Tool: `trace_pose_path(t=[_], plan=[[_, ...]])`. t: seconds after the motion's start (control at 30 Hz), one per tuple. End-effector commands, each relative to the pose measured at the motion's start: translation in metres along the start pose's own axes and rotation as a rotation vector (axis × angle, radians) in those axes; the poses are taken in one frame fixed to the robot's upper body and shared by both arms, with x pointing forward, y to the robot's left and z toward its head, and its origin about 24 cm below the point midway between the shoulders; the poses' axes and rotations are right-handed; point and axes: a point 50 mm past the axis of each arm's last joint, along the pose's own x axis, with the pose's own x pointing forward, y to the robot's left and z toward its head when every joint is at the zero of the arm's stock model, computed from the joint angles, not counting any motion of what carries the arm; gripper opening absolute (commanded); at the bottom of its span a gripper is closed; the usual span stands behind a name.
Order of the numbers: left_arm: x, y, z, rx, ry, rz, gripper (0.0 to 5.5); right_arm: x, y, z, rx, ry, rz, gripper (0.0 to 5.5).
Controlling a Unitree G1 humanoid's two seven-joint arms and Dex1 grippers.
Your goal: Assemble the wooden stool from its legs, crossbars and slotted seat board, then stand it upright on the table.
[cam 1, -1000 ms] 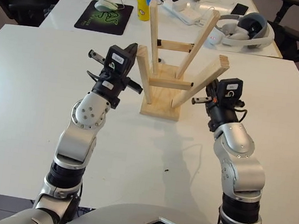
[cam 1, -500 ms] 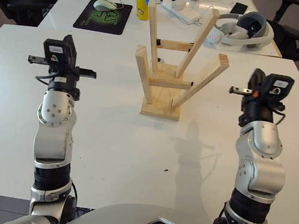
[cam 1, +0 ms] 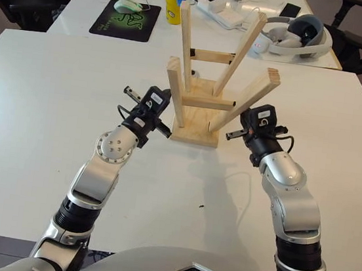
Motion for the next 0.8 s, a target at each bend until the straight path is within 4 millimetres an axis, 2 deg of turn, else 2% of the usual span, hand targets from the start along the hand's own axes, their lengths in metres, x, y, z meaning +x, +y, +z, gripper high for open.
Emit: trace_pose_path(t=[0.03,0.07,0.13,0.2,0.27,0.3,0.33,0.4,0.47,0.57,0.67,0.8], plan=[[-0.004,0.016,-0.013,0.024,0.067,0.074,0.01,-0.005,-0.017,-0.001,0.039,-0.029,-0.095,0.0],[-0.005,0.019,-0.019,0.011,0.087,0.086,0.01,-0.005,-0.026,0.014,0.095,-0.131,-0.14,0.0],[-0.005,0.021,-0.025,-0.006,0.11,0.097,0.01,-0.007,-0.036,0.03,0.163,-0.249,-0.18,0.0],[-0.009,0.016,-0.039,-0.047,0.166,0.066,0.01,-0.01,-0.045,0.062,0.25,-0.437,-0.183,0.0],[-0.025,-0.003,-0.065,-0.059,0.28,-0.158,0.01,-0.009,-0.052,0.083,0.302,-0.53,-0.166,0.0],[-0.029,-0.009,-0.07,-0.061,0.305,-0.224,0.01,-0.01,-0.055,0.085,0.309,-0.537,-0.167,0.0],[-0.045,-0.007,-0.083,-0.058,0.37,-0.317,0.01,-0.009,-0.058,0.086,0.303,-0.535,-0.175,0.0],[-0.063,-0.002,-0.095,-0.058,0.433,-0.401,0.01,-0.008,-0.062,0.085,0.293,-0.527,-0.186,0.0],[-0.074,0.006,-0.094,-0.007,0.417,-0.486,0.01,-0.006,-0.067,0.078,0.298,-0.497,-0.218,0.0],[-0.067,0.0,-0.077,-0.003,0.242,-0.598,0.01,-0.01,-0.072,0.07,0.297,-0.477,-0.267,0.0],[-0.047,-0.023,-0.055,-0.054,0.059,-0.605,0.01,-0.006,-0.072,0.067,0.316,-0.466,-0.264,0.0],[-0.03,-0.045,-0.039,-0.08,-0.047,-0.604,0.01,-0.001,-0.071,0.068,0.296,-0.462,-0.237,0.0]])
